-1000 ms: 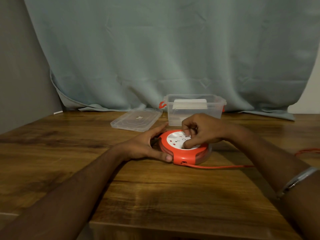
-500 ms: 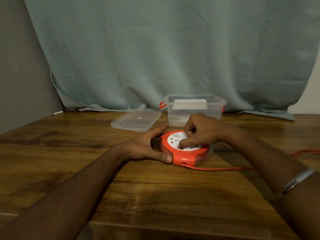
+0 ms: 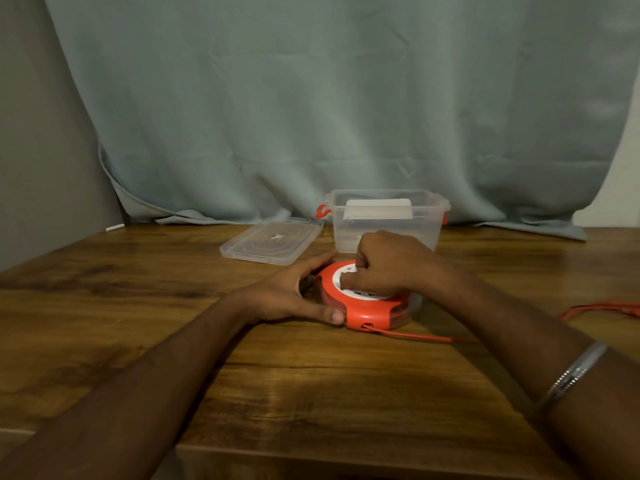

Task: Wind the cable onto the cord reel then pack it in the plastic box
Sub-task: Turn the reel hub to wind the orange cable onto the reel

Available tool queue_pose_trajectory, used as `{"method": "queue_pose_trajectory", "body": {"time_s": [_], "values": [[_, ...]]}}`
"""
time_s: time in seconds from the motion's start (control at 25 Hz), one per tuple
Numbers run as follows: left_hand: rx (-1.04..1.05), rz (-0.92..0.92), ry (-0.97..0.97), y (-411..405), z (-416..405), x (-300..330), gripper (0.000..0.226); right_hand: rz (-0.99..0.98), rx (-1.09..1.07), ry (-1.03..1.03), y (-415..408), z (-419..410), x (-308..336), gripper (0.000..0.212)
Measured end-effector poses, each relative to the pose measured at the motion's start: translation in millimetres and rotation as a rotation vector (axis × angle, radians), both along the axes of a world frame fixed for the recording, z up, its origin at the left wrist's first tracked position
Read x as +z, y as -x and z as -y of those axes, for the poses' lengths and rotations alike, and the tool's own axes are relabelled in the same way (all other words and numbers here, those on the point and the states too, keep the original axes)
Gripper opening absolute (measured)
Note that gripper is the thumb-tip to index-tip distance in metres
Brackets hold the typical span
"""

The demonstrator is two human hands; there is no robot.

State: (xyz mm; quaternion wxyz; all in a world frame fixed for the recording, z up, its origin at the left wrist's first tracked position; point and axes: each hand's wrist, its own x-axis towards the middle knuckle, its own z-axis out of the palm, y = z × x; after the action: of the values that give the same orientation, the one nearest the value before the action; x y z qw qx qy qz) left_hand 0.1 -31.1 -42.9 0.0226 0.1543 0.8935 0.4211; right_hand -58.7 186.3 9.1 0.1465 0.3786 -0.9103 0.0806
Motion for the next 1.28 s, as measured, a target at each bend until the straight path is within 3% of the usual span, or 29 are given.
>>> {"method": "queue_pose_trajectory", "body": {"time_s": [0.12,0.2,0.28,0.48,0.68,1.04,1.28], "values": [[0.013,-0.005,0.007,-0.2,0.5,-0.2,0.13,0.046,0.071,-0.003,5.9,-12.0,10.2,0.029],[0.017,-0.002,0.028,0.5,1.2,-0.1,0.13,0.21,0.134,-0.06,11.8,-26.9,19.6,0.015],[0.022,0.002,0.038,1.6,0.6,0.2,0.132,0.372,0.184,-0.097,17.2,-37.6,22.8,0.026],[0.02,0.006,0.036,1.2,1.0,0.8,0.134,0.492,0.224,0.049,25.7,-42.6,19.0,0.039],[0.02,-0.003,0.035,-0.7,-0.5,1.5,0.132,0.339,0.161,0.056,18.2,-33.5,11.9,0.036],[0.007,-0.011,0.017,-1.0,-0.4,1.0,0.134,0.111,0.083,0.02,8.0,-19.4,8.2,0.056],[-0.009,-0.006,0.008,0.5,-0.2,-1.0,0.133,0.1,0.136,0.018,11.1,-15.6,3.2,0.064]]}}
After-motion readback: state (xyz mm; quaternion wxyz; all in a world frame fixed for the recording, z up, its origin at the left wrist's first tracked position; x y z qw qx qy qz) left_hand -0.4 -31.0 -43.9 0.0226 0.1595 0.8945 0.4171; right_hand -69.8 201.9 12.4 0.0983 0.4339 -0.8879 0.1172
